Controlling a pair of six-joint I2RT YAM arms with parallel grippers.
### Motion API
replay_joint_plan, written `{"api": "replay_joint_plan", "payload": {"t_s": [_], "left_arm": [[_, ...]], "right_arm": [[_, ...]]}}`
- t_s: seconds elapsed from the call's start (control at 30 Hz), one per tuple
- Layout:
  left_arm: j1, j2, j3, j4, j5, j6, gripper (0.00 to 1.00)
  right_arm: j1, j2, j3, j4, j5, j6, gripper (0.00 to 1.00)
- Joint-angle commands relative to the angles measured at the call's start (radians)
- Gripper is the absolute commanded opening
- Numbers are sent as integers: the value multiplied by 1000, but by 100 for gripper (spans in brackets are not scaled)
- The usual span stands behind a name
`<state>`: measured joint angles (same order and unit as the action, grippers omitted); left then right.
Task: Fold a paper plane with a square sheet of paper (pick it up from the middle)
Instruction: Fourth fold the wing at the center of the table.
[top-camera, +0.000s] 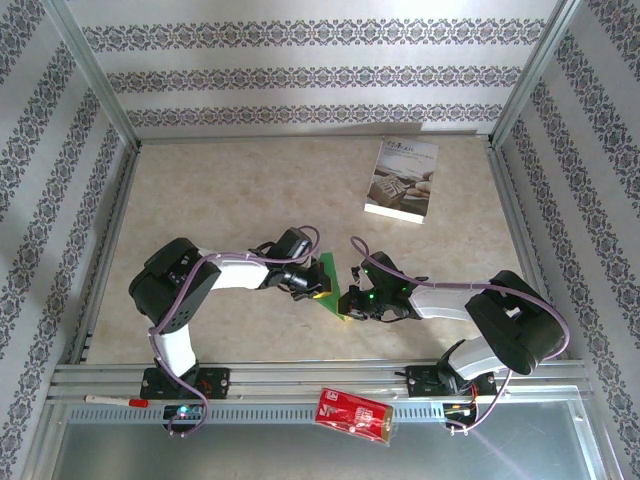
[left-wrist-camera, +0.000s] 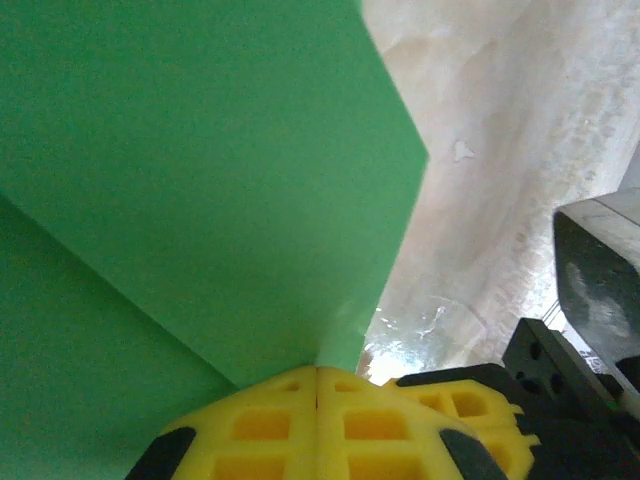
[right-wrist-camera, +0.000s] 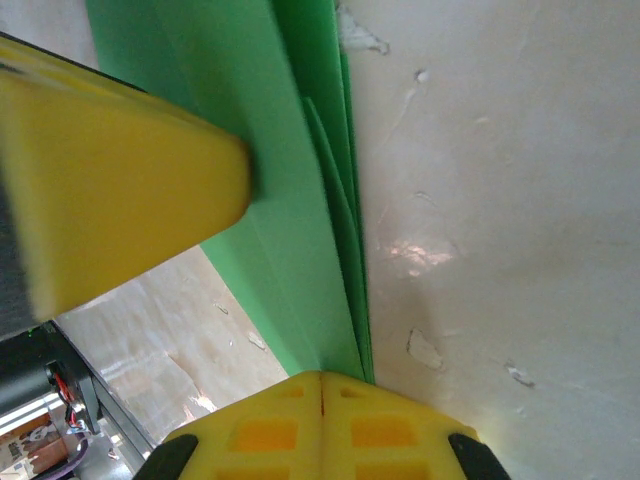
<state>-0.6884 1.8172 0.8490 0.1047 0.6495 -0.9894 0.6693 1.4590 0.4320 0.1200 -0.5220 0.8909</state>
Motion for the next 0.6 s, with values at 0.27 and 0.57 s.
{"api": "replay_joint_plan", "payload": {"t_s": [0.27, 0.57], "left_arm": [[-21, 13, -18, 36, -4, -17, 0], [26, 30, -10, -16, -19, 59, 0]], "right_arm": [[-10, 52, -50, -278, 111, -20, 0], [-11, 54, -40, -349, 132, -35, 0]]}}
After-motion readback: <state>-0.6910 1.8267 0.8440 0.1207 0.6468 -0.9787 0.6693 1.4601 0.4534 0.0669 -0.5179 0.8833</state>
